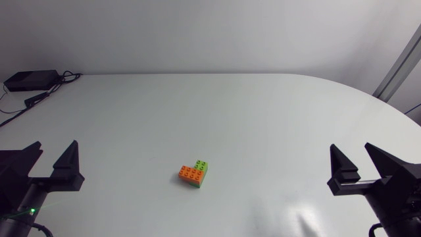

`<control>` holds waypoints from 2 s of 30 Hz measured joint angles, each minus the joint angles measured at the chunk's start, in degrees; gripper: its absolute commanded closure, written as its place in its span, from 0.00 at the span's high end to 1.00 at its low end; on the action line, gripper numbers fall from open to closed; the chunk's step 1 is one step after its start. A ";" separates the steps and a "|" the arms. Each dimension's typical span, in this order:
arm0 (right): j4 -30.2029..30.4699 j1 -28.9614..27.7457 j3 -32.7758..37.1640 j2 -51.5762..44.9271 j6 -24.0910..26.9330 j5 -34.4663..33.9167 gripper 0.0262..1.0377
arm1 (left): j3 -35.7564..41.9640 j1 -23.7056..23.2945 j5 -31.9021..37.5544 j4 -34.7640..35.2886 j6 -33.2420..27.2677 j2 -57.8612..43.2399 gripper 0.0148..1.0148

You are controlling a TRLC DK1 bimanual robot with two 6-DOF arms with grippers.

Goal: Separate the duplo bricks

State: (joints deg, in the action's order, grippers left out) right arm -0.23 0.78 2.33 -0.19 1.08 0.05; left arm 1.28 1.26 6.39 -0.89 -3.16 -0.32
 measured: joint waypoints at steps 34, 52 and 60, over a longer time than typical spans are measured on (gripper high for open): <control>-0.02 0.17 0.00 0.04 0.00 0.00 0.97 | 0.00 1.95 0.00 0.02 0.00 0.07 0.97; 0.31 4.66 1.38 -0.57 0.00 -0.44 0.97 | 7.30 2.03 0.00 1.53 0.00 -4.98 0.91; 1.66 4.66 9.18 -8.57 -0.04 -0.44 0.97 | 14.49 2.03 0.00 2.58 0.02 -12.39 0.91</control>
State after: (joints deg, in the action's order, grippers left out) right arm 1.43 5.43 11.51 -8.75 1.04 -0.38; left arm 15.77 3.29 6.39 1.69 -3.14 -12.71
